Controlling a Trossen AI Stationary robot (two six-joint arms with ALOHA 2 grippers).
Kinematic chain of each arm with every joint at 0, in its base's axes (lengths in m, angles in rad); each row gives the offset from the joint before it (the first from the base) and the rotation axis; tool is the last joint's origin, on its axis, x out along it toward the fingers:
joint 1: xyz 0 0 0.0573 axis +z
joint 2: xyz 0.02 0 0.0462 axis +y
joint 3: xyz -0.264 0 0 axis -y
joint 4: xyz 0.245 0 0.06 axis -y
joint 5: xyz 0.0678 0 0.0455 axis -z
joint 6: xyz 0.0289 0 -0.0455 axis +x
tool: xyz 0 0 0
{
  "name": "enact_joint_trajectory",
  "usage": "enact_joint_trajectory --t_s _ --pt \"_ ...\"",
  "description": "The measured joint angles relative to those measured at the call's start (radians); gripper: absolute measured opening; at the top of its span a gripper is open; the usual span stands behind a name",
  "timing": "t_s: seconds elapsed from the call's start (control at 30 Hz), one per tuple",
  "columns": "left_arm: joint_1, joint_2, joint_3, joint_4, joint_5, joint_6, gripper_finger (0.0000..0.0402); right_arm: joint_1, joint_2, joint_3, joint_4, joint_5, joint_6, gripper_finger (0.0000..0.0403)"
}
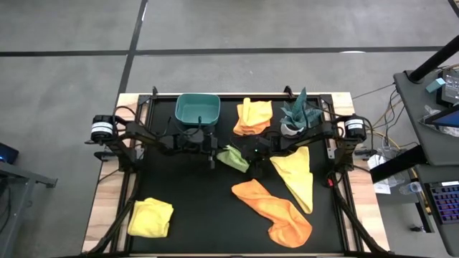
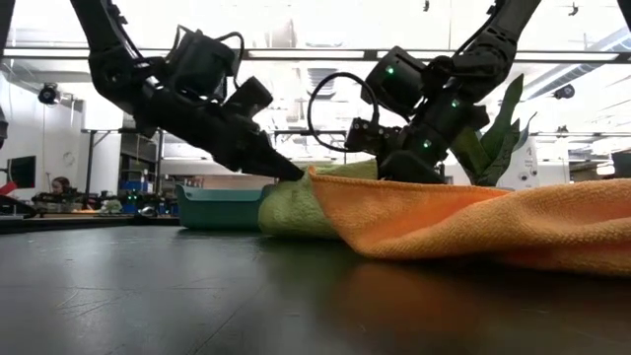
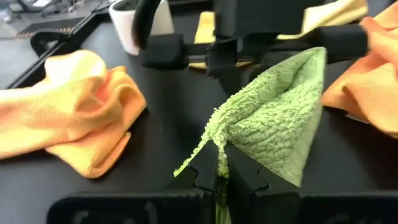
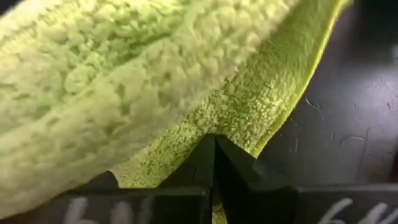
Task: Fold microfiber towels
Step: Fold the green microfiber cloth
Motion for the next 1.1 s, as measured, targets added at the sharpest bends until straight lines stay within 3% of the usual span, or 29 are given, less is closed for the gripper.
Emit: enact_joint_trajectory --t_s 0.23,0.57,0.77,1.1 --pt "0.009 0.081 0.037 -0.001 -0.229 -0.009 0.0 0.029 0.0 0.001 0.001 0.001 -0.021 0.0008" --pt "0.014 0.13 0.054 0.005 -0.173 -0.027 0.0 0.035 -0.003 0.0 0.019 0.022 -0.038 0.0008" --pt "0.013 0.151 0.08 0.003 -0.12 -0.001 0.0 0.05 -0.046 -0.001 0.004 0.142 -0.054 0.0008" --pt "0.013 0.238 0.126 0.003 -0.117 0.001 0.0 0.067 -0.108 -0.001 -0.02 0.205 -0.06 0.0008"
